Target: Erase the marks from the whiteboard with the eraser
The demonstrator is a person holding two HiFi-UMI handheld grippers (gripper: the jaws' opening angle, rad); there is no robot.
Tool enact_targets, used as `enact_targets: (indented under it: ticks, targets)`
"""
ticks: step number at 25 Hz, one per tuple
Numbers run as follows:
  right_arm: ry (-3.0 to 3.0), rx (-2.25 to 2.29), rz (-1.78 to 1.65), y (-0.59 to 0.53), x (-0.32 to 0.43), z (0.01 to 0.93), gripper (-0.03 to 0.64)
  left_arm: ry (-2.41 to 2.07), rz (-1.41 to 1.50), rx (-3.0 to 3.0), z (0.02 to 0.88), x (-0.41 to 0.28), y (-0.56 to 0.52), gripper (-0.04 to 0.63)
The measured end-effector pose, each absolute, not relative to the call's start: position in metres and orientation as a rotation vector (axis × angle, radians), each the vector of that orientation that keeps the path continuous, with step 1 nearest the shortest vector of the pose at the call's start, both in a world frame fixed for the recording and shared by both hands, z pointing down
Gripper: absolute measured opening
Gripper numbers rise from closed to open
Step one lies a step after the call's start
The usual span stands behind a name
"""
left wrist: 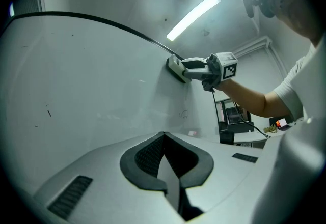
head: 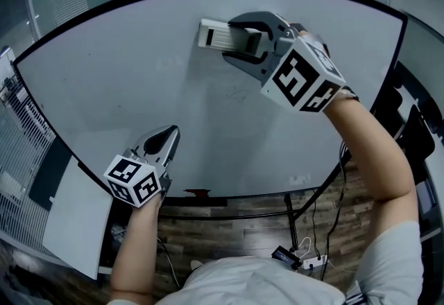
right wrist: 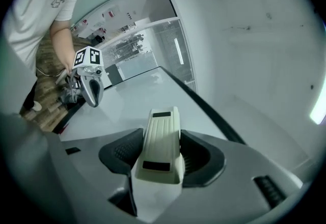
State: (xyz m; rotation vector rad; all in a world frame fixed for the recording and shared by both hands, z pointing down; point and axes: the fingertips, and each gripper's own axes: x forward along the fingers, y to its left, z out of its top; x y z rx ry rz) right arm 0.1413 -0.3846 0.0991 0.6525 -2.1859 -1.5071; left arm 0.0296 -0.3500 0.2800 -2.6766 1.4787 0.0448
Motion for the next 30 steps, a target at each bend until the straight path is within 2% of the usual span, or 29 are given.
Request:
enact_targets:
  ticks: [7, 12, 18, 30]
  targets:
    - [-2.177, 0.830, -1.583, -0.388, 0.184, 0.025, 0.231, 1.484, 0.107, -2.655, 0.273, 0.032, -0.350, 0.006]
    - [-2.176, 0.883, -1.599, -0.390, 0.192, 0.022, 0.230, 1.471, 0.118, -2.654, 0.268, 0.038, -0.357, 0.006]
    - [-2.170, 0.823, -1.588, -0.390, 0.190, 0.059, 0.230, 1.449, 0.093, -2.632, 0.262, 0.058, -0.365, 0.006]
    - [-2.210, 0.626, -1.453, -0.396, 0.175, 0.192, 0.231, 1.405, 0.056, -2.672, 0.262, 0.083, -0.389, 0.006]
